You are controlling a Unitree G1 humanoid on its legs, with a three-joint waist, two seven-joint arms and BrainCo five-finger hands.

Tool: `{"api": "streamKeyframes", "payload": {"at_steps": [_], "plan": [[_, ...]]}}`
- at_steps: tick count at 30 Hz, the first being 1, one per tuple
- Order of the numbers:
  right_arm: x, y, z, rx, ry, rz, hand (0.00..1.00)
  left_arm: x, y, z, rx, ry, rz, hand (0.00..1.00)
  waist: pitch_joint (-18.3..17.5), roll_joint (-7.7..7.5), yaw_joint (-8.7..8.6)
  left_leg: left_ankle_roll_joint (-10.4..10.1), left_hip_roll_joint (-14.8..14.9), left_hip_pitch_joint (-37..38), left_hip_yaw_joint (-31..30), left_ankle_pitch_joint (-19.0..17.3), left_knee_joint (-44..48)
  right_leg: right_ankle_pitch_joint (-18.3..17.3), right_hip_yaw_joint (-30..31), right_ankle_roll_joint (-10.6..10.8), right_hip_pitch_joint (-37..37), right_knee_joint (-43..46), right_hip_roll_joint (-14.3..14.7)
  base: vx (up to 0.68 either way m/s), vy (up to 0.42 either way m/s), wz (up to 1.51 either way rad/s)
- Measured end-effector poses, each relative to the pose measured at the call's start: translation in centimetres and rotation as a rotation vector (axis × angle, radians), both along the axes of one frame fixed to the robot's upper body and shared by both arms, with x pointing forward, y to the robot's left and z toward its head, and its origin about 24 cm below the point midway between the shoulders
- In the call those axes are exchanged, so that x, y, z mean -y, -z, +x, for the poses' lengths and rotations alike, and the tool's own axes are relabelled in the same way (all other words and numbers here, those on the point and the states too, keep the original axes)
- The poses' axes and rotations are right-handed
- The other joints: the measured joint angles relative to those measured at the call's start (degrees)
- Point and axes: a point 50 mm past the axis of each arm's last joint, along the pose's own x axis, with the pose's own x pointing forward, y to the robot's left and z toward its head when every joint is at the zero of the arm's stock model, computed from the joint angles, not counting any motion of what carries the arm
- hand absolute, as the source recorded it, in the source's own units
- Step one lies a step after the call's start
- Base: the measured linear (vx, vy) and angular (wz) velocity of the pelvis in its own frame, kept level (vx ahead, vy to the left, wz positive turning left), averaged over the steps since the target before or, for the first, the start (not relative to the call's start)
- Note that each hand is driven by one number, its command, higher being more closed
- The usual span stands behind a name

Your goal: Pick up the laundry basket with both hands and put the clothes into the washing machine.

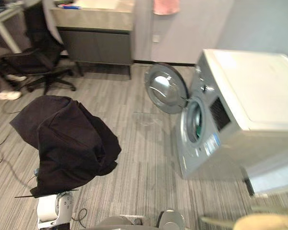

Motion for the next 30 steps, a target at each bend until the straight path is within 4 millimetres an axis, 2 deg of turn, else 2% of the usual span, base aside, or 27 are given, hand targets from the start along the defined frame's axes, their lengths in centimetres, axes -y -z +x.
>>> {"api": "streamKeyframes", "payload": {"at_steps": [1, 2, 4, 5, 6, 7, 8, 9, 10, 11, 12, 13, 14, 15, 16, 17, 18, 19, 20, 22, 23, 24, 25, 27, 28, 29, 30], "plan": [[-0.4, -0.3, 1.3, 0.037, -0.034, -0.003, 0.0, -0.1, -0.1, 0.1, 0.009, -0.003, -0.012, 1.0, -0.1, -0.23, 0.21, 3.4, 7.2, -2.2, 8.1, -1.8, 7.8, -0.4, -0.9, 0.0, 2.1, -1.4, 0.7, 0.42, -0.057, 0.7], [-0.6, -0.8, 3.7, 0.103, -0.067, -0.02, 0.0, -0.2, -0.1, 0.1, 0.007, -0.013, -0.028, 1.0, -0.6, -1.47, 1.22, 6.3, 14.8, -5.2, 15.9, -3.3, 12.0, -0.4, -1.6, 0.3, 5.2, -4.6, 0.5, 0.41, -0.029, 0.54], [-0.1, -1.4, 5.9, 0.161, -0.082, -0.044, 0.0, -0.3, -0.1, 0.3, 0.015, -0.01, -0.036, 1.0, -1.6, -2.21, 1.6, 5.5, 16.7, -12.1, 13.3, -2.8, 9.1, -0.3, -2.6, 1.9, 6.9, -7.4, -0.7, 0.29, 0.1, 0.39], [0.2, -1.8, 7.0, 0.19, -0.098, -0.062, 0.0, -0.6, 0.0, 0.6, 0.011, -0.015, -0.034, 1.0, -1.6, -2.26, 2.05, 3.6, 15.6, -15.4, 9.6, -1.5, 5.9, -0.5, -3.1, 3.8, 7.8, -7.6, -2.3, 0.35, 0.282, 0.29], [0.6, -2.1, 7.7, 0.197, -0.129, -0.084, 0.0, -1.2, 0.5, 0.9, -0.012, -0.039, -0.036, 1.0, -1.7, -2.08, 2.28, 3.2, 13.5, -17.0, 4.9, 3.3, -1.2, -1.0, -3.3, 5.8, 9.0, -6.9, -4.3, 0.47, 0.412, 0.12], [0.8, -2.1, 7.7, 0.191, -0.144, -0.092, 0.0, -1.4, 0.8, 1.0, -0.023, -0.054, -0.045, 1.0, -2.1, -0.99, 2.47, 4.0, 12.9, -16.3, 2.5, 8.5, -7.6, -1.6, -3.2, 7.1, 9.6, -6.5, -5.0, 0.5, 0.438, 0.07], [0.3, -1.7, 7.4, 0.172, -0.165, -0.079, 0.0, -2.2, 1.3, 1.1, -0.047, -0.092, -0.053, 1.0, -2.3, -2.85, 1.94, 3.5, 10.7, -14.5, 3.0, 19.6, -9.9, -3.2, -2.9, 10.0, 11.2, -6.5, -6.9, 0.49, 0.34, 0.14], [-1.3, -1.1, 7.1, 0.15, -0.179, -0.028, 0.0, -2.9, 1.3, 1.4, -0.053, -0.127, -0.053, 1.0, -2.2, -4.57, 1.47, 4.4, 9.6, -14.8, 2.2, 19.5, -9.2, -3.8, -1.3, 9.8, 10.3, -7.6, -6.5, 0.35, 0.178, 0.07], [-2.1, -0.8, 7.0, 0.142, -0.183, -0.005, 0.0, -3.4, 1.3, 1.3, -0.056, -0.148, -0.049, 1.0, -1.9, -5.11, 1.47, 4.4, 9.6, -15.2, 0.6, 19.5, -7.9, -3.5, -0.5, 9.4, 9.6, -8.3, -5.6, 0.24, 0.027, -0.11], [-3.1, -0.5, 6.6, 0.127, -0.182, 0.024, 0.0, -3.9, 1.5, 1.3, -0.077, -0.166, -0.04, 1.0, -0.8, -5.17, 1.52, 4.5, 10.2, -17.3, -4.1, 19.5, -0.6, -0.4, 0.3, 6.5, 10.3, -11.3, -3.4, 0.16, 0.082, -0.37], [-3.0, -0.3, 5.8, 0.113, -0.175, 0.022, 0.0, -3.6, 1.8, 1.3, -0.091, -0.152, -0.041, 1.0, -0.6, -4.58, 1.72, 1.2, 9.4, -19.9, -5.7, 16.6, 2.2, 1.8, 1.8, 7.8, 12.7, -12.1, -3.2, 0.15, 0.143, -0.44], [-2.4, -0.1, 4.3, 0.079, -0.161, 0.013, 0.0, -2.9, 1.9, 1.2, -0.092, -0.13, -0.05, 1.0, -1.5, -3.82, 1.9, 1.1, 8.5, -18.9, -6.1, 17.0, -2.3, 1.7, 1.8, 7.9, 12.7, -11.5, -3.5, 0.19, 0.32, -0.45], [-2.0, 0.0, 3.6, 0.063, -0.155, 0.004, 0.0, -2.5, 1.9, 1.1, -0.09, -0.113, -0.047, 1.0, -1.9, -2.8, 2.09, 2.8, 8.0, -18.8, -6.5, 14.8, -2.8, 1.5, 2.1, 8.3, 12.6, -10.8, -3.8, 0.24, 0.349, -0.28], [-1.4, 0.1, 2.6, 0.043, -0.124, -0.004, 0.0, -2.2, 1.8, 1.1, -0.09, -0.083, -0.028, 1.0, -2.5, -3.23, 1.51, 2.8, 5.8, -18.2, -5.9, 11.5, -2.4, 1.3, 3.1, 8.5, 11.7, -7.1, -6.4, 0.26, 0.344, -0.13], [-1.0, 0.2, 2.1, 0.031, -0.1, -0.007, 0.0, -2.1, 1.8, 1.2, -0.093, -0.073, -0.025, 1.0, -2.5, -3.32, 1.14, 3.3, 4.4, -17.5, -4.4, 9.9, -2.7, 2.3, 4.2, 6.9, 8.1, -0.3, -9.4, 0.27, 0.344, -0.09], [-0.9, 0.2, 1.7, 0.022, -0.086, -0.006, 0.0, -2.1, 1.8, 1.1, -0.095, -0.07, -0.026, 1.0, -2.1, -3.0, 1.19, 4.9, 3.3, -15.3, -1.8, 8.6, -3.4, 6.0, 6.5, 0.6, 3.0, 9.6, -13.2, 0.22, 0.289, -0.24], [-0.9, 0.3, 1.2, 0.005, -0.083, -0.002, 0.0, -2.0, 1.7, 0.9, -0.093, -0.071, -0.023, 1.0, -1.5, -2.9, 1.17, 5.9, 2.4, -13.3, -0.5, 7.7, -3.6, 9.5, 8.2, -4.3, 0.8, 13.8, -14.5, 0.37, 0.514, -0.56], [-0.4, 0.0, 1.3, 0.035, -0.07, -0.006, 0.0, -2.1, 1.2, -0.2, -0.075, -0.075, -0.007, 1.0, -0.3, -1.94, 0.54, 6.7, 1.6, -7.8, 0.8, 4.9, -4.9, 13.3, 16.5, -3.4, -4.1, 24.5, -13.9, 0.39, 0.447, -0.48], [-0.6, -0.2, 1.5, 0.054, -0.063, -0.008, 0.0, -2.0, 0.9, -0.5, -0.064, -0.072, 0.001, 1.0, -0.2, -1.66, -0.07, 7.8, 1.3, -4.7, 1.1, 4.4, -6.6, 9.5, 19.2, 1.1, -7.1, 31.7, -10.7, 0.39, 0.428, -0.37], [-1.0, -0.2, 1.1, 0.058, -0.046, 0.001, 0.0, -1.7, 0.6, -0.2, -0.049, -0.047, 0.017, 1.0, -0.6, -1.92, -0.53, 8.5, 0.2, 0.4, 2.2, 4.6, -11.1, 4.2, 19.3, 2.8, -10.8, 36.7, -5.1, 0.23, 0.188, -0.04], [-1.2, -0.2, 1.0, 0.065, -0.044, 0.003, 0.0, -1.3, 0.6, -0.1, -0.044, -0.031, 0.014, 1.0, -0.9, -2.01, -0.47, 8.2, -1.2, 3.8, 3.1, 5.2, -14.9, 1.3, 16.7, 2.8, -13.0, 35.0, -2.2, 0.3, 0.219, -0.11], [-1.1, -0.4, 1.1, 0.076, -0.046, -0.001, 0.0, -1.2, 0.6, -0.1, -0.043, -0.026, 0.011, 1.0, -1.1, -1.69, -0.53, 8.2, -2.6, 7.0, 3.8, 5.5, -18.0, -0.5, 12.3, 2.1, -14.9, 30.7, -1.2, 0.32, 0.214, -0.12], [-0.9, -0.5, 1.1, 0.082, -0.048, -0.002, 0.0, -1.1, 0.6, -0.1, -0.043, -0.023, 0.007, 1.0, -1.2, -1.39, -0.66, 8.2, -3.2, 8.0, 4.0, 5.5, -19.1, -1.0, 9.7, 1.4, -15.5, 27.4, -1.2, 0.44, 0.255, -0.05], [-0.7, -0.7, 1.3, 0.097, -0.05, -0.012, 0.0, -1.2, 0.7, -0.1, -0.039, -0.023, -0.004, 1.0, -1.6, -0.31, -1.87, 8.1, -3.7, 11.5, 6.4, 5.5, -21.8, -0.5, -3.5, -0.9, -15.3, 12.6, -1.4, 0.44, 0.258, -0.04], [-0.7, -0.7, 1.4, 0.098, -0.052, -0.012, 0.0, -1.4, 0.6, -0.1, -0.037, -0.029, -0.004, 1.0, -1.6, -0.26, -1.93, 8.1, -3.8, 12.8, 7.4, 5.4, -22.6, 0.5, -7.0, -2.6, -15.2, 9.8, -1.2, 0.37, 0.214, -0.22], [-0.5, -0.7, 1.4, 0.094, -0.06, -0.016, 0.0, -1.7, 0.5, -0.2, -0.033, -0.045, -0.005, 1.0, -1.7, -0.38, -1.92, 7.6, -4.4, 15.5, 9.7, 5.2, -24.7, 2.7, -14.7, -6.3, -14.0, 6.0, -1.1, 0.31, 0.166, -0.36], [-0.6, -0.7, 1.5, 0.092, -0.075, -0.013, 0.0, -2.1, 0.5, -0.3, -0.029, -0.064, -0.008, 1.0, -1.9, -0.69, -1.85, 6.7, -5.0, 17.7, 11.4, 4.6, -25.9, 4.0, -21.1, -8.7, -12.6, 4.0, -1.2, 0.38, 0.178, -0.51]]}}
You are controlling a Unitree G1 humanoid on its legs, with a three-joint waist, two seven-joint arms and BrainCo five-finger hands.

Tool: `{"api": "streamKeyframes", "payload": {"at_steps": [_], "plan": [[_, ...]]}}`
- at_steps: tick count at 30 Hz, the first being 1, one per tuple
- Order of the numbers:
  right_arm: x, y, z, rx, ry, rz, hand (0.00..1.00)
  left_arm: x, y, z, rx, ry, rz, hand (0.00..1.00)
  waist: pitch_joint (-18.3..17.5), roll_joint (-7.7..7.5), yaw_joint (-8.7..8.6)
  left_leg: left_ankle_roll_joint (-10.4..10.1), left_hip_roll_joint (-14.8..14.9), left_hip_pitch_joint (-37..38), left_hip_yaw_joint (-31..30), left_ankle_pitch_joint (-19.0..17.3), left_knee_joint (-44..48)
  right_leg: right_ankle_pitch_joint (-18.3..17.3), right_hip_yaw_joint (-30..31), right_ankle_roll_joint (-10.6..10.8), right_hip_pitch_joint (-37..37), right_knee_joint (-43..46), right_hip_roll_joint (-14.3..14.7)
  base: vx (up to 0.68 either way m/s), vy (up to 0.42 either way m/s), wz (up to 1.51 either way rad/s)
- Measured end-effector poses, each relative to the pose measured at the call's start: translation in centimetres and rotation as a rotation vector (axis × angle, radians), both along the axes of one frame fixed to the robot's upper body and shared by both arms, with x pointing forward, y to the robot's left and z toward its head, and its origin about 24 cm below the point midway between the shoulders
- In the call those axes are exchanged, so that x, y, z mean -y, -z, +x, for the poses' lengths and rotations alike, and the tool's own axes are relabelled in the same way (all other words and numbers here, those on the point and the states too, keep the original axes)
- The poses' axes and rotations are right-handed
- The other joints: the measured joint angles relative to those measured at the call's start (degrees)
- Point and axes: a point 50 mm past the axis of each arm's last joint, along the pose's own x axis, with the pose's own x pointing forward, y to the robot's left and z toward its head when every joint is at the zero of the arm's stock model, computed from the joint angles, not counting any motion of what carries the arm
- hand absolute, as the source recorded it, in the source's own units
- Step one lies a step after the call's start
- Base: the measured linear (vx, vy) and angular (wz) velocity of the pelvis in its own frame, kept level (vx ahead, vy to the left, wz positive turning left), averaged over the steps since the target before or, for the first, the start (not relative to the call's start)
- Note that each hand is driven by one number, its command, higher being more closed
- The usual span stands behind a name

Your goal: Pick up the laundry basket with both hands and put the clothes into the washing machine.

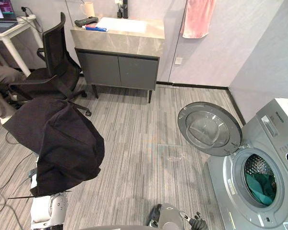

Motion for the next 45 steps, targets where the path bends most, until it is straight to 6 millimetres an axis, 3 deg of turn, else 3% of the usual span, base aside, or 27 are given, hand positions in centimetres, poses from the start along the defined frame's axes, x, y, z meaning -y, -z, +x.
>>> {"api": "streamKeyframes", "payload": {"at_steps": [2, 3, 4, 5, 6, 8, 10, 12, 13, 15, 16, 17, 18, 19, 21, 22, 24, 25, 26, 27, 29, 35, 36, 37, 39, 42, 45], "plan": [[-0.8, 0.2, -0.6, -0.02, -0.024, 0.02, 0.0, -0.4, 0.1, -0.2, -0.006, -0.023, -0.007, 1.0, -1.4, -2.19, 0.15, -2.7, -1.9, 3.1, 3.5, -1.8, 1.9, -0.5, -7.6, -3.6, 4.4, -3.5, 0.9, 0.43, 0.115, -0.49], [-1.0, 0.4, -1.0, -0.034, -0.03, 0.03, 0.0, -0.3, 0.3, -0.2, -0.01, -0.025, -0.017, 1.0, -1.7, -2.43, -0.15, -3.4, -0.8, 2.6, 4.6, -3.1, 8.7, -2.0, -7.0, -6.5, 6.1, -5.5, 2.4, 0.44, 0.112, -0.55], [0.3, 0.1, -1.1, -0.026, -0.026, 0.002, 0.0, 0.2, 0.7, -0.3, -0.012, -0.039, -0.073, 1.0, -1.7, 0.28, -0.36, -1.9, 6.6, -2.1, 6.8, -1.7, 27.8, -2.0, -5.7, -5.2, 9.6, -8.5, 6.6, 0.35, 0.101, -0.57], [0.7, 0.0, -1.1, -0.022, -0.026, -0.01, 0.0, 0.1, 0.7, -0.3, -0.011, -0.044, -0.073, 1.0, -1.6, 1.46, -0.16, -0.1, 9.9, -4.4, 7.1, 1.3, 35.3, -1.8, -4.0, -4.9, 10.8, -9.8, 8.4, 0.31, 0.164, -1.31], [1.1, -0.2, -0.9, -0.015, -0.026, -0.024, 0.0, -0.3, 0.8, -0.5, -0.015, -0.064, -0.072, 1.0, -2.0, 3.08, 1.37, 1.8, 15.3, -8.4, 6.5, 8.2, 47.7, -1.6, 1.2, -5.0, 12.6, -11.8, 11.7, 0.25, 0.161, -1.5], [1.3, -0.4, -0.6, -0.002, -0.011, -0.041, 0.0, -1.0, 0.7, -0.8, -0.018, -0.104, -0.067, 1.0, -2.4, 3.45, 2.66, 1.8, 19.0, -14.0, 1.6, 8.2, 57.2, -2.2, 7.1, -4.9, 13.7, -11.9, 13.2, 0.28, 0.237, -1.76], [0.5, -0.4, -0.3, 0.008, -0.007, -0.029, 0.0, -1.4, 0.9, -1.0, -0.027, -0.133, -0.073, 1.0, -2.9, 2.1, 2.0, 1.4, 20.5, -18.9, -2.5, 6.0, 57.4, -2.4, 12.4, -4.1, 15.0, -12.6, 13.2, 0.34, 0.237, -1.48], [0.0, -0.5, 0.3, 0.023, -0.022, -0.032, 0.0, -2.4, 1.0, -1.6, -0.033, -0.201, -0.08, 1.0, -3.0, 0.95, 2.35, 1.3, 20.6, -20.5, -5.7, 3.0, 50.2, -1.8, 20.4, -3.0, 15.2, -12.7, 12.9, 0.27, 0.224, -2.16], [-0.2, -0.7, 1.6, 0.052, -0.068, -0.039, 0.0, -3.9, 0.8, -2.6, -0.029, -0.287, -0.071, 1.0, -2.9, 1.09, 3.49, -1.0, 19.3, -19.8, -9.8, 1.3, 38.7, -1.3, 27.5, -2.2, 15.0, -12.6, 12.9, 0.2, 0.296, -2.32], [-0.3, -1.0, 2.3, 0.074, -0.098, -0.052, 0.0, -4.9, 0.1, -3.8, -0.007, -0.351, -0.044, 1.0, -2.9, 1.33, 3.46, -3.9, 16.8, -19.7, -17.2, 0.4, 27.8, -1.6, 33.0, -0.8, 13.8, -11.3, 13.0, 0.19, 0.382, -2.21], [-0.1, -1.0, 2.3, 0.073, -0.118, -0.068, 0.0, -5.4, -0.5, -4.7, 0.016, -0.417, -0.012, 1.0, -3.6, 2.61, 3.32, -5.2, 14.5, -19.2, -23.6, 1.6, 19.4, -2.8, 37.5, 2.2, 12.0, -8.2, 12.9, 0.15, 0.383, -1.99], [0.4, -1.1, 2.0, 0.068, -0.127, -0.086, 0.0, -5.7, -0.6, -5.1, 0.021, -0.448, 0.003, 1.0, -4.1, 3.68, 3.32, -6.2, 14.4, -19.0, -24.9, 4.5, 15.6, -4.0, 39.8, 3.9, 10.5, -5.8, 13.1, 0.2, 0.504, -1.81], [0.6, -0.9, 1.4, 0.043, -0.126, -0.087, 0.0, -6.3, -0.6, -5.7, 0.015, -0.484, 0.017, 1.0, -4.4, 4.01, 3.22, -8.2, 13.9, -17.9, -22.7, 3.5, 16.5, -5.2, 42.5, 5.5, 9.4, -3.4, 12.3, 0.17, 0.335, -1.13], [0.4, -0.8, 1.3, 0.041, -0.119, -0.078, 0.0, -6.7, -0.7, -6.0, 0.015, -0.507, 0.021, 1.0, -4.8, 3.42, 2.88, -7.3, 13.6, -17.4, -20.6, 2.9, 16.3, -5.5, 43.4, 6.2, 8.6, -2.4, 11.4, 0.19, 0.378, -1.25], [-0.6, -0.4, 1.1, 0.027, -0.115, -0.049, 0.0, -8.3, -1.3, -7.6, 0.036, -0.619, 0.045, 1.0, -5.1, 1.19, 4.18, -5.4, 13.8, -14.8, -11.3, 1.3, 16.0, -4.2, 35.9, 6.8, 5.6, -1.7, 6.6, 0.09, 0.274, -1.68], [-0.8, -0.4, 1.4, 0.033, -0.116, -0.041, 0.0, -8.8, -1.4, -8.2, 0.035, -0.654, 0.052, 1.0, -5.0, 1.05, 4.67, -5.2, 14.2, -14.0, -9.1, 1.1, 15.5, -4.4, 32.7, 6.3, 5.9, -1.4, 5.2, 0.04, 0.238, -1.7], [-1.5, -0.1, 1.3, 0.019, -0.112, -0.016, 0.0, -9.8, -1.4, -9.9, 0.015, -0.738, 0.076, 1.0, -4.9, 0.85, 5.08, -4.9, 14.4, -9.8, -2.4, 1.0, 12.6, -4.3, 13.4, 5.0, 9.3, -1.8, -2.8, 0.05, 0.237, -1.35], [-1.6, -0.1, 1.3, 0.02, -0.11, -0.011, 0.0, -10.0, -1.5, -10.2, 0.017, -0.755, 0.079, 1.0, -4.8, 0.71, 5.14, -4.9, 14.4, -8.8, -1.0, 1.0, 12.0, -3.7, 10.8, 4.7, 10.4, -3.0, -3.7, 0.06, 0.192, -1.17], [-1.7, -0.1, 1.3, 0.021, -0.106, -0.011, 0.0, -10.3, -1.7, -10.9, 0.023, -0.798, 0.08, 1.0, -4.9, 0.71, 5.43, -4.9, 14.6, -7.4, 1.2, 1.0, 10.8, -1.9, 8.1, 6.5, 11.8, -4.9, -4.2, 0.03, 0.114, -0.94], [-1.5, -0.1, 1.3, 0.022, -0.096, -0.014, 0.0, -10.4, -1.7, -11.2, 0.032, -0.817, 0.074, 1.0, -4.9, 0.82, 5.41, -4.9, 14.8, -7.1, 2.3, 1.0, 9.7, -0.6, 8.4, 8.0, 12.0, -6.5, -3.4, 0.02, 0.078, -0.75], [-0.9, -0.1, 1.0, 0.016, -0.063, -0.022, 0.0, -10.1, -1.5, -11.0, 0.038, -0.812, 0.05, 1.0, -5.0, 1.17, 5.14, -5.5, 14.8, -6.7, 2.6, 1.4, 7.5, 0.6, 8.5, 8.5, 12.0, -8.8, -2.0, 0.06, 0.007, -0.24], [0.6, -0.3, 0.6, 0.003, -0.07, -0.066, 0.0, -10.2, -1.4, -11.1, 0.039, -0.814, 0.045, 1.0, -5.6, 2.86, 5.45, -7.2, 14.6, -3.8, 3.6, 3.0, 4.6, 2.0, 9.0, 8.4, 13.8, -12.6, 0.2, 0.12, -0.003, -0.11], [1.3, -0.6, 1.2, 0.015, -0.106, -0.092, 0.0, -9.9, -1.5, -11.0, 0.061, -0.793, 0.031, 1.0, -4.9, 1.57, 7.95, -7.8, 13.0, -6.3, -1.2, 6.1, 2.7, 7.9, 12.9, 12.2, 24.1, -22.0, -4.1, 0.04, 0.065, -0.14], [1.2, -0.5, 1.3, 0.011, -0.107, -0.087, 0.0, -9.8, -1.8, -11.4, 0.073, -0.805, 0.04, 1.0, -4.6, 0.97, 8.41, -8.8, 12.5, -5.5, -1.4, 8.0, 1.0, 7.4, 13.3, 13.0, 23.7, -21.0, -4.6, 0.07, 0.098, -0.11], [-0.4, -0.4, 1.7, 0.028, -0.116, -0.049, 0.0, -9.8, -2.0, -11.6, 0.079, -0.808, 0.046, 1.0, -4.9, -0.46, 8.21, -8.3, 11.6, -5.9, -1.4, 7.7, 1.6, 7.7, 12.9, 12.5, 23.9, -20.9, -5.7, 0.09, 0.11, 0.02], [-1.9, -0.2, 2.3, 0.042, -0.112, -0.009, 0.0, -9.6, -1.7, -11.2, 0.069, -0.787, 0.036, 1.0, -4.8, -3.8, 8.12, -7.8, 11.9, -7.7, -2.7, 7.4, 2.8, 8.0, 12.4, 12.2, 23.2, -19.5, -5.6, 0.06, 0.041, 0.15], [-1.8, -0.1, 2.6, 0.033, -0.114, -0.011, 0.0, -9.0, -1.3, -10.2, 0.052, -0.737, 0.011, 1.0, -4.7, -4.12, 8.13, -7.8, 12.5, -7.8, -3.0, 7.3, 2.9, 8.1, 10.9, 12.0, 22.8, -18.0, -5.6, 0.04, -0.007, 0.08]]}}
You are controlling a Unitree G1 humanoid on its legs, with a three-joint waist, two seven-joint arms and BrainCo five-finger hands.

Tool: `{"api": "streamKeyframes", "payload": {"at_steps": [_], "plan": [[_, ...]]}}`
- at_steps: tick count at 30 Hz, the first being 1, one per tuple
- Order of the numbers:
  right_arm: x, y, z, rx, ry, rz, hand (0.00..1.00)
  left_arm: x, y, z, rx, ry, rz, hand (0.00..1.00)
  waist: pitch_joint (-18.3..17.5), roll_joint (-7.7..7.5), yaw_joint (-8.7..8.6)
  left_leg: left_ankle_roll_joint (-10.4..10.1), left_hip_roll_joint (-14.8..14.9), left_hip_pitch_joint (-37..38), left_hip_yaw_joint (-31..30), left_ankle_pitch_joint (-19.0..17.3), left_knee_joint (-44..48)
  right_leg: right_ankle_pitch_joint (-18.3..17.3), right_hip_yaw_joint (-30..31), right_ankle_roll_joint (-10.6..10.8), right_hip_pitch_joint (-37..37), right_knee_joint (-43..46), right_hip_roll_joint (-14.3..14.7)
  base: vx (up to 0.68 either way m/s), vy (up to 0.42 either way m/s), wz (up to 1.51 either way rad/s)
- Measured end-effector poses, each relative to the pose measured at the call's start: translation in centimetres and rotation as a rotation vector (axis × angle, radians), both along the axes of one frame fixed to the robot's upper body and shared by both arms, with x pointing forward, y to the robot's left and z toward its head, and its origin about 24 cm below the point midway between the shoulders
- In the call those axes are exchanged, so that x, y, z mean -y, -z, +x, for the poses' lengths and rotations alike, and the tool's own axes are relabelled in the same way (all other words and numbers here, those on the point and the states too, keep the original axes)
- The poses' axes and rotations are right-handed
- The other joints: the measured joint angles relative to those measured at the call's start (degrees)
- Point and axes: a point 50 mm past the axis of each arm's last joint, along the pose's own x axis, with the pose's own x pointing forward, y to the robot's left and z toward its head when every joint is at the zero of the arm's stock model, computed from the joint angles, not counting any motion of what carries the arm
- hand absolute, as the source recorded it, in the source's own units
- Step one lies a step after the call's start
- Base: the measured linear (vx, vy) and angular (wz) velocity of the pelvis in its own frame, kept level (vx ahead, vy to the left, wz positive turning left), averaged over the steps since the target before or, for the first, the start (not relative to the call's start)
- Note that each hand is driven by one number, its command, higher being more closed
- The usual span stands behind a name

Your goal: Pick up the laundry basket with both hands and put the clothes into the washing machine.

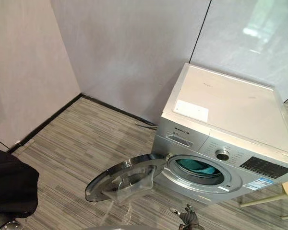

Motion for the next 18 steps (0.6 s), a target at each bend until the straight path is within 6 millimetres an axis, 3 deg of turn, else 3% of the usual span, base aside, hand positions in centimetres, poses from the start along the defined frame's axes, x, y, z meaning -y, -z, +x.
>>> {"api": "streamKeyframes", "payload": {"at_steps": [5, 8, 9, 10, 11, 12, 13, 14, 17, 18], "plan": [[1.9, -0.1, 1.4, -0.007, 0.03, -0.054, 0.0, 1.9, 0.6, 2.3, 0.001, 0.16, -0.034, 1.0, 0.3, 1.45, -0.01, 0.0, 0.3, -1.7, -1.1, 0.0, -0.2, 0.0, -1.3, 0.0, -1.9, 1.0, 0.2, 0.05, -0.02, 0.04], [3.6, -0.4, 1.7, -0.011, 0.054, -0.097, 0.0, 2.6, 1.4, 3.7, -0.015, 0.24, -0.069, 1.0, 1.4, 3.73, -0.07, 0.0, 0.8, -1.3, -1.2, 0.0, -0.5, 0.0, -2.0, 0.0, -4.1, 7.6, -1.5, 0.08, 0.016, -0.05], [4.2, -0.5, 1.9, -0.016, 0.068, -0.108, 0.0, 2.9, 1.8, 4.4, -0.019, 0.267, -0.087, 1.0, 2.9, 6.13, -0.18, 0.0, 2.0, 0.2, -0.8, 0.0, -0.8, -3.8, -1.2, -1.2, -8.1, 15.7, -3.1, 0.1, -0.053, -0.29], [4.2, -0.3, 1.6, -0.03, 0.069, -0.105, 0.0, 2.9, 2.3, 5.0, -0.013, 0.272, -0.117, 1.0, 3.5, 7.3, -0.24, 0.0, 3.8, 1.4, -0.8, 0.0, -0.6, -7.9, 0.1, 1.1, -10.1, 12.1, -0.6, 0.11, -0.097, -0.36], [4.0, -0.2, 1.5, -0.037, 0.068, -0.1, 0.0, 2.9, 2.5, 5.3, -0.012, 0.278, -0.134, 1.0, 3.5, 7.06, -0.2, -0.1, 4.5, 1.7, -0.7, 0.0, 0.3, -7.5, 0.8, 0.7, -10.8, 8.6, 0.9, 0.13, -0.191, -0.33], [3.5, -0.1, 1.3, -0.04, 0.067, -0.087, 0.0, 3.0, 2.8, 6.0, -0.02, 0.3, -0.144, 1.0, 4.1, 5.16, -0.54, -1.1, 4.9, 1.2, -0.6, -0.7, 4.8, -2.2, 3.4, -3.6, -11.9, 3.7, 3.0, 0.12, -0.199, -0.02], [3.9, 0.0, 0.9, -0.05, 0.069, -0.095, 0.0, 3.5, 3.3, 6.7, -0.031, 0.328, -0.168, 1.0, 4.8, 4.77, -1.71, -2.8, 6.1, 0.3, -1.8, -2.2, 9.5, -2.5, 5.0, -1.3, -11.1, 6.1, 3.1, 0.12, -0.172, 0.01], [4.3, 0.0, 0.7, -0.058, 0.071, -0.103, 0.0, 4.2, 4.0, 7.3, -0.071, 0.385, -0.184, 1.0, 5.4, 5.59, -1.8, -2.5, 8.2, -1.0, -3.4, -2.6, 14.8, -4.6, 6.7, -1.8, -11.7, 9.8, 3.7, 0.1, -0.127, -0.04], [5.5, -0.4, 0.8, -0.054, 0.065, -0.134, 0.0, 5.3, 4.1, 8.1, -0.074, 0.449, -0.189, 1.0, 5.4, 6.06, -1.78, -1.4, 9.8, -4.9, -6.5, -1.9, 22.5, -9.7, 8.1, -1.8, -12.9, 12.5, 4.0, 0.1, -0.094, -0.17], [5.6, -0.4, 0.9, -0.056, 0.06, -0.141, 0.0, 5.5, 4.1, 8.3, -0.074, 0.471, -0.183, 1.0, 5.6, 5.65, -1.39, -2.0, 9.8, -7.1, -8.3, -4.1, 24.7, -10.5, 8.5, -1.9, -12.8, 12.3, 3.7, 0.07, -0.049, 0.01]]}}
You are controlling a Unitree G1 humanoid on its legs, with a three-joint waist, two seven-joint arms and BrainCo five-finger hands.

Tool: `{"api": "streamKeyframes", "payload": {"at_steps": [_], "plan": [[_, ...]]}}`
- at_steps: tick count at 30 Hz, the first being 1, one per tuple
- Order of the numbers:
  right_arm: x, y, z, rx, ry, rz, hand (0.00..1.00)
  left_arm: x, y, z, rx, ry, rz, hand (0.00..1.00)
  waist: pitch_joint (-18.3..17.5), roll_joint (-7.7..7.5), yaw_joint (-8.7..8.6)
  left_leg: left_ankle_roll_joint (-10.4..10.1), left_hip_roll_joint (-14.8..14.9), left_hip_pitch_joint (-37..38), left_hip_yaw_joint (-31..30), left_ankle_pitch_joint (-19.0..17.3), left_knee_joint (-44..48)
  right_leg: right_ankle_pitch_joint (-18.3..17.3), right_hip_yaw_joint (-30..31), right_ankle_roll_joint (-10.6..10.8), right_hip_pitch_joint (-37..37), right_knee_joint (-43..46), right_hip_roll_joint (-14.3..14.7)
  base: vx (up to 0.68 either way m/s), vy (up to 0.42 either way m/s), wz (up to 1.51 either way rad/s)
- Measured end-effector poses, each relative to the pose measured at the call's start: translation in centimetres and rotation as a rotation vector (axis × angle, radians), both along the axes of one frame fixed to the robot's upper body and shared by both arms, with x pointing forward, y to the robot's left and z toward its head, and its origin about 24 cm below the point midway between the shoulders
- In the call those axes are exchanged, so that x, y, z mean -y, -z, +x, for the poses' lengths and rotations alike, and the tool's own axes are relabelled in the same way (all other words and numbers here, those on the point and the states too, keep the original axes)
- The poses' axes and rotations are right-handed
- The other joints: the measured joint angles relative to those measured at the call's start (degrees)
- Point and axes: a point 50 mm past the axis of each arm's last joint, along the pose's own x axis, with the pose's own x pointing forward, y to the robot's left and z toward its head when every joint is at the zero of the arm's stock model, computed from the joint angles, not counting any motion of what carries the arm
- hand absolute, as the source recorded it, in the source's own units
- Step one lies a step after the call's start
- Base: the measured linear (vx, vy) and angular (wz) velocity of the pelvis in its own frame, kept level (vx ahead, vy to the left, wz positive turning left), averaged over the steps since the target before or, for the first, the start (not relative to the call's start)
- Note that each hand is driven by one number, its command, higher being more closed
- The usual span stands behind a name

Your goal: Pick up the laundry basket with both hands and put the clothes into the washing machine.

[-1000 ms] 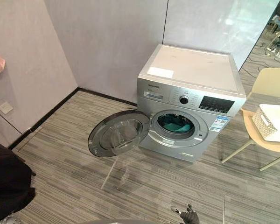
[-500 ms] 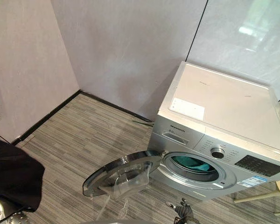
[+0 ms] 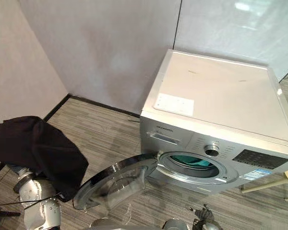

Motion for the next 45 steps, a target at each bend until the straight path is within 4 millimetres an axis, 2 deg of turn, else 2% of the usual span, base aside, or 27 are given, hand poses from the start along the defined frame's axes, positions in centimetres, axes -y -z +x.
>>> {"api": "streamKeyframes", "payload": {"at_steps": [3, 4, 5, 7, 9, 10, 11, 12, 14, 15, 16, 18, 21, 24, 25, 26, 27, 28, 31, 34, 35, 36, 39, 41, 42, 43, 45], "plan": [[0.5, -0.6, 2.3, 0.012, -0.103, -0.038, 0.0, 0.0, 0.1, -0.1, 0.0, -0.001, -0.004, 1.0, 0.1, -0.24, 1.44, -0.7, -2.4, -5.5, 1.2, -2.2, -8.7, 1.1, 0.0, 1.8, -1.0, -0.1, -2.2, 0.08, 0.023, -0.04], [0.9, -1.2, 4.3, 0.032, -0.156, -0.062, 0.0, -0.2, 0.5, -0.7, -0.017, -0.01, -0.014, 1.0, -0.1, 0.37, 2.08, -2.6, -4.2, -4.5, 2.2, 5.1, -17.2, 1.2, 0.8, 2.2, -3.4, 2.4, -2.8, 0.11, 0.075, -0.36], [0.1, -1.7, 6.0, 0.063, -0.208, -0.055, 0.0, -0.4, 1.2, -1.3, -0.048, -0.027, -0.031, 1.0, 0.1, -0.18, 2.58, -1.4, -4.5, -3.6, 4.1, 6.7, -18.2, 2.7, 0.4, 1.5, -3.5, 1.2, -3.0, 0.11, 0.048, -0.4], [0.0, -2.2, 7.3, 0.1, -0.223, -0.054, 0.0, -0.1, 1.3, -1.3, -0.052, -0.015, -0.043, 1.0, 0.9, 1.04, 2.69, -0.9, -3.2, -3.1, 5.6, 7.1, -16.6, 3.6, -2.9, 0.8, -1.6, 1.5, -2.8, 0.09, 0.011, 0.07], [0.5, -3.0, 8.4, 0.154, -0.221, -0.078, 0.0, 0.3, 0.8, -0.4, -0.018, 0.005, -0.05, 1.0, 2.7, 4.52, 2.71, 1.3, 3.1, -5.1, 8.0, 6.9, -12.4, 0.5, -3.7, -1.7, -3.1, -1.3, 4.8, -0.07, -0.086, 0.16], [0.4, -3.1, 8.5, 0.168, -0.206, -0.074, 0.0, 0.3, 0.2, 0.0, 0.004, 0.019, -0.034, 1.0, 2.2, 3.32, 2.62, 1.9, 2.8, -4.6, 9.0, 7.3, -15.6, 3.5, -5.1, -4.6, -2.6, -9.5, 8.8, -0.13, -0.155, 0.67], [1.1, -2.8, 7.6, 0.148, -0.165, -0.076, 0.0, 1.3, 0.1, 1.0, 0.019, 0.07, -0.046, 1.0, 3.9, 3.46, 1.27, 5.8, 3.9, -3.8, 12.5, 4.5, -8.6, 9.2, -7.6, -7.5, -0.6, -13.4, 9.8, -0.08, -0.126, 0.59], [1.5, -2.8, 7.4, 0.138, -0.152, -0.089, 0.0, 1.7, 0.1, 1.1, 0.017, 0.093, -0.046, 1.0, 4.4, 3.76, 1.43, 6.4, 4.5, -2.7, 13.6, 3.7, -3.4, 8.9, -7.5, -8.0, -0.6, -12.0, 9.3, 0.01, -0.046, 0.42], [2.6, -2.6, 5.8, 0.102, -0.12, -0.113, 0.0, 2.4, 1.0, 0.7, -0.032, 0.144, -0.045, 1.0, 4.3, 5.26, 0.65, 1.2, 0.7, 4.3, 12.9, 4.8, 2.0, 8.4, -7.5, -8.7, 0.5, -8.9, 7.4, 0.02, 0.062, 0.05], [3.1, -2.3, 4.6, 0.082, -0.099, -0.119, 0.0, 2.7, 1.0, 0.8, -0.028, 0.167, -0.042, 1.0, 3.8, 5.64, -0.61, -3.4, -3.7, 7.0, 8.5, 6.3, -0.6, 8.2, -8.5, -9.1, 0.6, -6.9, 5.6, 0.01, 0.086, 0.51], [3.3, -2.1, 3.8, 0.064, -0.091, -0.119, 0.0, 3.0, 0.9, 1.0, -0.024, 0.178, -0.04, 1.0, 3.4, 5.66, -1.19, -4.8, -6.2, 8.2, 6.3, 7.1, -3.8, 8.1, -9.2, -9.1, 0.0, -5.4, 4.3, -0.01, 0.122, 0.69], [3.4, -1.4, 2.0, 0.013, -0.056, -0.101, 0.0, 3.6, 0.6, 1.5, -0.002, 0.194, -0.041, 1.0, 2.3, 6.79, -2.59, -5.7, -10.9, 13.2, 3.0, 6.4, -16.9, 8.1, -12.1, -9.6, -4.7, 3.6, 0.3, -0.07, 0.126, 0.42], [1.7, -0.6, 1.4, -0.003, -0.055, -0.032, 0.0, 4.5, 0.3, 3.1, 0.007, 0.239, -0.02, 1.0, 1.3, 8.1, -2.62, -1.2, -12.6, 15.4, 3.8, 1.0, -27.3, 8.3, -12.5, -10.2, -7.6, 2.8, 0.0, -0.14, 0.149, 0.11], [-0.3, 0.1, 1.1, -0.007, -0.064, 0.034, 0.0, 6.7, 1.0, 5.0, -0.027, 0.34, -0.033, 1.0, 3.2, 4.12, -3.78, -1.2, -16.3, 14.6, 3.7, 1.0, -22.5, 8.7, -9.3, -9.6, -6.3, 2.6, -3.3, -0.18, 0.137, 0.17], [-1.5, 0.5, 0.6, -0.012, -0.066, 0.065, 0.0, 7.3, 1.4, 4.9, -0.05, 0.368, -0.034, 1.0, 4.0, 0.89, -3.73, 2.1, -16.4, 11.3, 3.1, -2.2, -16.2, 9.7, -4.6, -7.9, -5.9, 1.8, -5.1, -0.32, 0.154, -0.15], [-1.4, 0.5, 0.1, -0.009, -0.055, 0.06, 0.0, 7.9, 1.3, 4.9, -0.046, 0.393, -0.025, 1.0, 2.8, 2.56, -3.9, 4.4, -15.0, 11.7, 3.7, -1.4, -26.0, 11.2, -2.6, -4.0, -6.2, 1.2, -3.0, -0.31, 0.184, -0.57], [-1.6, 0.5, 0.0, -0.01, -0.057, 0.061, 0.0, 7.8, 1.1, 4.7, -0.039, 0.396, -0.012, 1.0, 2.4, 0.44, -3.01, 5.5, -16.4, 12.8, 6.3, -2.1, -26.1, 8.6, -0.2, -1.7, -7.8, 4.0, -4.4, -0.26, 0.134, -0.7], [-2.2, 0.6, -0.2, -0.009, -0.066, 0.077, 0.0, 7.3, 1.5, 4.3, -0.058, 0.373, -0.015, 1.0, 1.7, -0.23, -3.16, 5.7, -16.6, 11.6, 8.7, -2.1, -23.7, 4.2, -0.8, -3.0, -7.7, 9.8, -5.8, -0.15, 0.089, -0.62], [-3.0, 0.9, -0.6, -0.025, -0.1, 0.088, 0.0, 6.3, 1.4, 2.7, -0.053, 0.325, -0.011, 1.0, -0.4, -0.67, -2.75, 6.5, -15.5, 12.1, 12.9, -2.4, -23.1, -1.2, -4.1, -4.5, -3.0, 18.5, -5.5, -0.11, 0.041, -0.6], [-4.2, 1.5, -0.6, -0.077, -0.172, 0.122, 0.0, 5.8, 2.0, 1.7, -0.079, 0.304, -0.019, 1.0, -5.4, -0.02, -0.88, 6.6, -13.4, 6.5, 16.0, -2.5, -20.5, -2.4, -4.7, -3.8, 0.9, 13.2, -5.8, -0.03, -0.057, -0.72], [-4.6, 1.7, -0.5, -0.091, -0.187, 0.133, 0.0, 5.7, 1.9, 1.8, -0.077, 0.303, -0.021, 1.0, -5.8, -0.48, -0.18, 6.6, -12.4, 4.6, 16.4, -2.5, -18.4, -0.5, -4.6, -3.9, 2.7, 9.0, -6.1, 0.02, -0.181, -0.61], [-5.0, 1.7, -0.2, -0.092, -0.207, 0.138, 0.0, 5.6, 2.0, 1.7, -0.078, 0.298, -0.03, 1.0, -5.9, -0.54, 0.22, 6.6, -11.6, 2.8, 16.4, -2.5, -16.3, 1.9, -4.1, -3.0, 4.6, 4.1, -6.2, -0.02, -0.173, -0.48], [-4.5, 1.5, 0.3, -0.095, -0.239, 0.116, 0.0, 5.5, 3.0, 1.7, -0.122, 0.299, -0.045, 1.0, -5.9, -0.03, 0.86, 6.5, -8.6, -1.0, 13.6, -2.4, -9.4, -0.1, 0.8, 1.9, 8.1, -6.0, -1.5, -0.03, -0.287, -0.35], [-4.6, 1.3, 1.0, -0.096, -0.307, 0.09, 0.0, 5.8, 3.1, 1.9, -0.127, 0.32, -0.041, 1.0, -5.7, -1.01, 1.5, 5.7, -5.8, -8.4, 9.9, -1.4, -0.2, -0.2, 2.4, 3.7, 10.3, -12.8, 1.0, 0.01, -0.206, -0.24], [-4.3, 1.2, 1.4, -0.09, -0.315, 0.078, 0.0, 6.0, 3.2, 1.9, -0.129, 0.324, -0.047, 1.0, -5.8, -0.88, 1.34, 5.0, -6.8, -9.2, 8.2, -2.0, -5.1, 0.0, 2.2, 3.8, 9.8, -12.8, 1.1, 0.0, -0.121, -0.05], [-3.9, 0.9, 2.1, -0.077, -0.339, 0.053, 0.0, 6.2, 3.3, 1.9, -0.133, 0.334, -0.05, 1.0, -5.7, 0.02, 1.36, 3.2, -7.5, -9.2, 6.0, 4.7, -15.0, 0.0, 2.2, 3.7, 9.1, -12.9, 2.1, 0.01, -0.06, -0.08], [-4.5, 0.8, 2.7, -0.068, -0.377, 0.046, 0.0, 6.2, 3.5, 1.7, -0.148, 0.335, -0.051, 1.0, -6.3, -0.86, 1.2, 2.4, -8.9, -7.2, 6.6, 9.9, -20.9, 1.7, 0.7, 2.9, 9.1, -14.2, 2.5, 0.05, -0.138, 0.2]]}}
